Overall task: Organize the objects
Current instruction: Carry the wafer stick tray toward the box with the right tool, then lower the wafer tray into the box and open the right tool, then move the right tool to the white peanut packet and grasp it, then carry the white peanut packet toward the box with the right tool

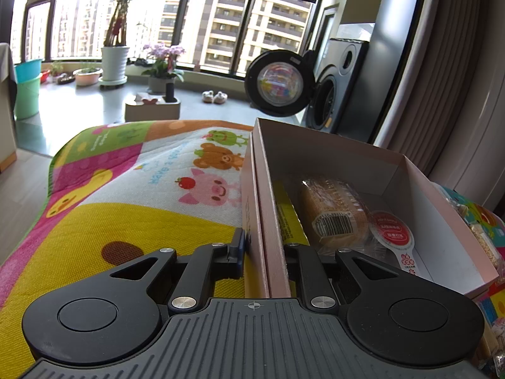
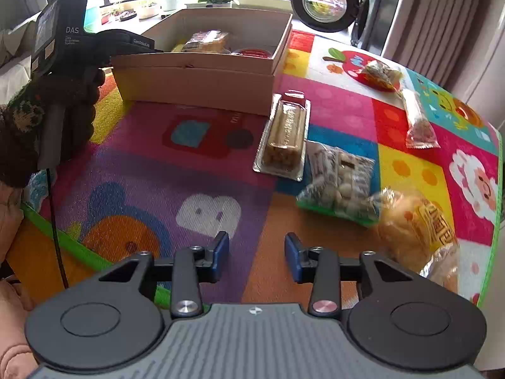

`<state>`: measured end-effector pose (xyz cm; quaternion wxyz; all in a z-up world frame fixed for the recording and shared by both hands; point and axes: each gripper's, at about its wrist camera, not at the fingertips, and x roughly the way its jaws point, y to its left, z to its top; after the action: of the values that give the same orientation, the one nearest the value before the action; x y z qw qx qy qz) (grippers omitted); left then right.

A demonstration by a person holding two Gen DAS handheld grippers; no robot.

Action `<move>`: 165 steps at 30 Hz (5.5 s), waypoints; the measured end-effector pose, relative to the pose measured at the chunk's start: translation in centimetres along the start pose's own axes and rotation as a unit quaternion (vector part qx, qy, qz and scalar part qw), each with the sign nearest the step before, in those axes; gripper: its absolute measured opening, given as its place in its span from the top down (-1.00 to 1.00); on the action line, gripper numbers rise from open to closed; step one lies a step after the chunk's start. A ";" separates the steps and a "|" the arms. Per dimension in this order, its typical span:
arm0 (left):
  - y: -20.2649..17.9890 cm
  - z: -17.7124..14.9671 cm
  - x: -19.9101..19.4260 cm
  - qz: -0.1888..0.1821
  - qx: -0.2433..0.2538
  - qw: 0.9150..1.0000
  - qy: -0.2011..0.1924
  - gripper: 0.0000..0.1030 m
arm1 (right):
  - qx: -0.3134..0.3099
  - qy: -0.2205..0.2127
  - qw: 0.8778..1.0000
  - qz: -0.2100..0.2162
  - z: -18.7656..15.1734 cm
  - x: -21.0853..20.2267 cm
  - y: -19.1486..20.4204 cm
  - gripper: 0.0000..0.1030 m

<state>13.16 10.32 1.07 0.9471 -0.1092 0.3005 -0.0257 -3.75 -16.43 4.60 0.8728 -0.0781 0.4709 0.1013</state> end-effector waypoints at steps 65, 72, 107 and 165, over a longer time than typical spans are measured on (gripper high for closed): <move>-0.1 0.0 -0.1 0.002 0.004 1.000 -0.001 0.70 | 0.043 -0.155 0.987 0.025 18.7 -9.9 3.1 0.42; -0.1 0.0 -0.1 0.002 0.004 1.000 0.000 0.70 | 0.079 -0.191 0.978 0.026 20.8 -7.2 1.8 0.04; -0.2 -0.1 -0.1 0.008 0.012 1.000 -0.003 0.70 | 0.178 -0.006 0.984 0.021 4.3 1.4 -5.0 -1.00; -0.8 0.2 -1.0 0.006 0.013 1.000 -0.018 0.69 | -0.056 -0.010 0.987 -0.148 -0.7 0.0 1.2 -0.64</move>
<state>12.47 9.71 1.93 0.9537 -0.0959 0.2842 -0.0217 -4.60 -15.42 4.15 0.8770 -0.1948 0.4392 -0.0015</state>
